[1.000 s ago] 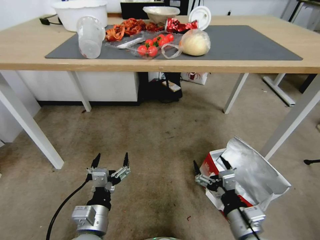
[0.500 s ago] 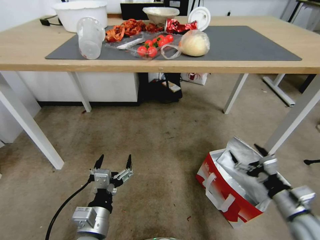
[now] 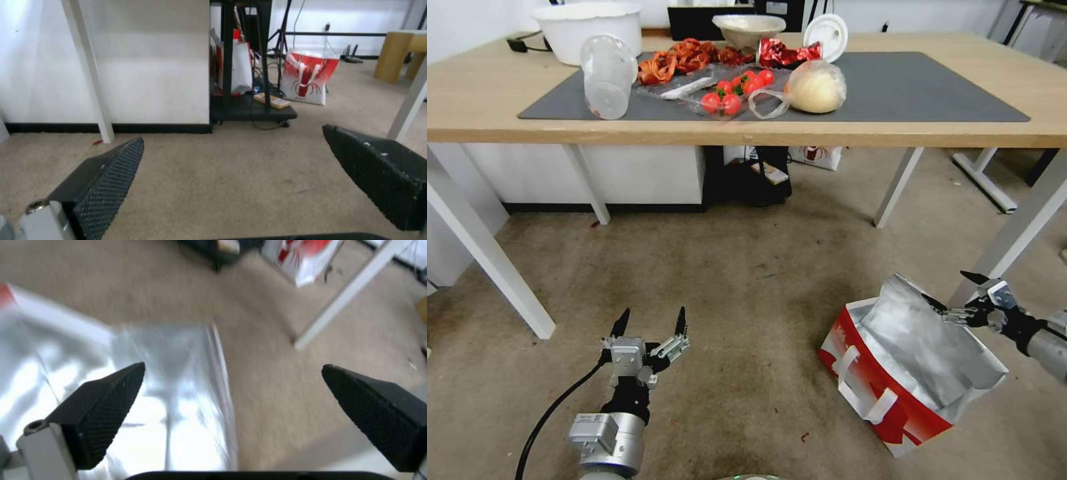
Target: Pick up the food delivery bag from the floor and place it on the table.
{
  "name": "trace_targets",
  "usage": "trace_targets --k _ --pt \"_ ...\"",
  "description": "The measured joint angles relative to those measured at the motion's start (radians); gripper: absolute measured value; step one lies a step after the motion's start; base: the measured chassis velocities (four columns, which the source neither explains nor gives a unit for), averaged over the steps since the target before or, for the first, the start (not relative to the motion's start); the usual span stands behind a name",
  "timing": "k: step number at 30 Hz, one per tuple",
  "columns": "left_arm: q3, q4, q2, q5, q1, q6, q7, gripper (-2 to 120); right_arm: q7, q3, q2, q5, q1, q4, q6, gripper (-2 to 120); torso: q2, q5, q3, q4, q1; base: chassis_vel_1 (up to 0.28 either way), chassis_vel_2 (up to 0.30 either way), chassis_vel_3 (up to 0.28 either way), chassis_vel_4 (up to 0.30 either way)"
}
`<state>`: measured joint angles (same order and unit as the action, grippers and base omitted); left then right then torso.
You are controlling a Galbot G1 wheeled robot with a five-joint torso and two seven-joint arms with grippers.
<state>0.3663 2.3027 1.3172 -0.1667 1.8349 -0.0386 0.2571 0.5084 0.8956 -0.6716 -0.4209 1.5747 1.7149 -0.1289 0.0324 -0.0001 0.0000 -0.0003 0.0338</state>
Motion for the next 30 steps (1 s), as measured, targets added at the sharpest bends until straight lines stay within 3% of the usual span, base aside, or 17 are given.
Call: trace_targets --k 9,22,30 --pt "-0.011 -0.014 0.002 0.006 -0.002 0.002 0.011 100 0.048 -0.065 0.058 0.000 -0.015 -0.131 0.004 100 0.000 0.0003 0.000 0.0000 0.000 0.000 0.000 0.000 0.000" --pt "-0.017 -0.029 0.017 0.011 0.021 -0.009 0.023 100 0.033 -0.207 0.045 0.026 -0.094 -0.213 -0.006 100 0.001 0.0003 0.000 0.0004 0.000 0.000 0.000 0.000 0.000" --pt "-0.018 -0.021 -0.002 -0.007 0.026 -0.007 0.036 100 0.042 -0.237 0.047 0.030 -0.115 -0.240 -0.008 100 0.001 -0.0002 0.000 0.0002 0.000 0.000 0.000 0.000 0.000"
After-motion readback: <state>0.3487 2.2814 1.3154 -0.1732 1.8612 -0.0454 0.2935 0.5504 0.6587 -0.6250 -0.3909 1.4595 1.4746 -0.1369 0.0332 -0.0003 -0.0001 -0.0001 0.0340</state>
